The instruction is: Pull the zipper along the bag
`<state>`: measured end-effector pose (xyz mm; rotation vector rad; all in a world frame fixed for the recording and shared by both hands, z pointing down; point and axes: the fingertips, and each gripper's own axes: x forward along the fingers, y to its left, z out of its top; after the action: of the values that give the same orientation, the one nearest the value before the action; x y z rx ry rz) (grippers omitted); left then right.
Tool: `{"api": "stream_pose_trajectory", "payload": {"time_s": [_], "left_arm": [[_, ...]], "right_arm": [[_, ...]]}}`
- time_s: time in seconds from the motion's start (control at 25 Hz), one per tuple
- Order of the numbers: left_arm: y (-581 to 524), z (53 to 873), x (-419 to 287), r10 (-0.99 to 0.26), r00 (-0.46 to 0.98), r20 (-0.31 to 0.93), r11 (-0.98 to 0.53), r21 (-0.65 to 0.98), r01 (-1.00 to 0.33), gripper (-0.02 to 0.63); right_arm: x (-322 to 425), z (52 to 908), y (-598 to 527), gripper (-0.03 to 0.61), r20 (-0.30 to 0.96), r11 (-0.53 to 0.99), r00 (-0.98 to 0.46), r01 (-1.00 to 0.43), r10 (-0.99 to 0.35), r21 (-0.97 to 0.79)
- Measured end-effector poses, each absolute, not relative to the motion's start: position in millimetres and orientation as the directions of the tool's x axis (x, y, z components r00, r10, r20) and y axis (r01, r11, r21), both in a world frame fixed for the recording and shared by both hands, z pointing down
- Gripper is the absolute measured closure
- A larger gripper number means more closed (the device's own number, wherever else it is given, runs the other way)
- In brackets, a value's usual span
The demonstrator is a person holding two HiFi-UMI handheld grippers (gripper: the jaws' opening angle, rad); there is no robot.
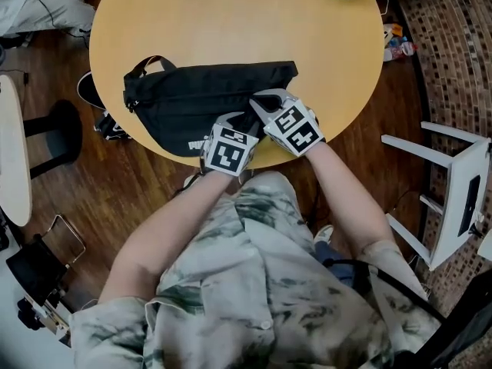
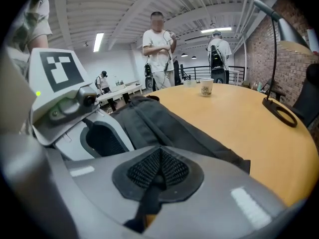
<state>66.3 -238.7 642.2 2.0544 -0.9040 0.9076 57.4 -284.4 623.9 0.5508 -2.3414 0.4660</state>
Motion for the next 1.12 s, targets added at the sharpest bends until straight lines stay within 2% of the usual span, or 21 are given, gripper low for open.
{"api": "stream_pose_trajectory", "payload": {"time_s": [0.28,0.56,0.92,0.96,1.12], "left_arm": [[-237.9,633.7,63.2,-0.287,0.593,0.752,-0.467,0.431,-0.772,0.497],[-236.2,633.9,62.1,-0.287,0.595,0.751,-0.468,0.432,-0.771,0.534],[-234.6,627.2,55.3,-0.281,0.651,0.705,-0.431,0.514,-0.742,0.543],[-233.6,628.5,52.1,-0.277,0.651,0.707,-0.426,0.517,-0.742,0.574],[-231.8,632.3,42.9,-0.255,0.637,0.727,-0.449,0.494,-0.744,0.575]], "right_arm": [[60.4,636.3,-279.5,0.571,0.707,0.849,-0.663,-0.499,-0.246,-0.173],[57.4,636.4,-280.4,0.572,0.708,0.839,-0.658,-0.515,-0.256,-0.176],[60.1,640.6,-276.9,0.572,0.729,0.833,-0.641,-0.521,-0.240,-0.185],[61.3,641.9,-276.1,0.572,0.733,0.831,-0.637,-0.524,-0.238,-0.185],[63.6,643.0,-277.6,0.572,0.745,0.825,-0.620,-0.537,-0.246,-0.175]]}}
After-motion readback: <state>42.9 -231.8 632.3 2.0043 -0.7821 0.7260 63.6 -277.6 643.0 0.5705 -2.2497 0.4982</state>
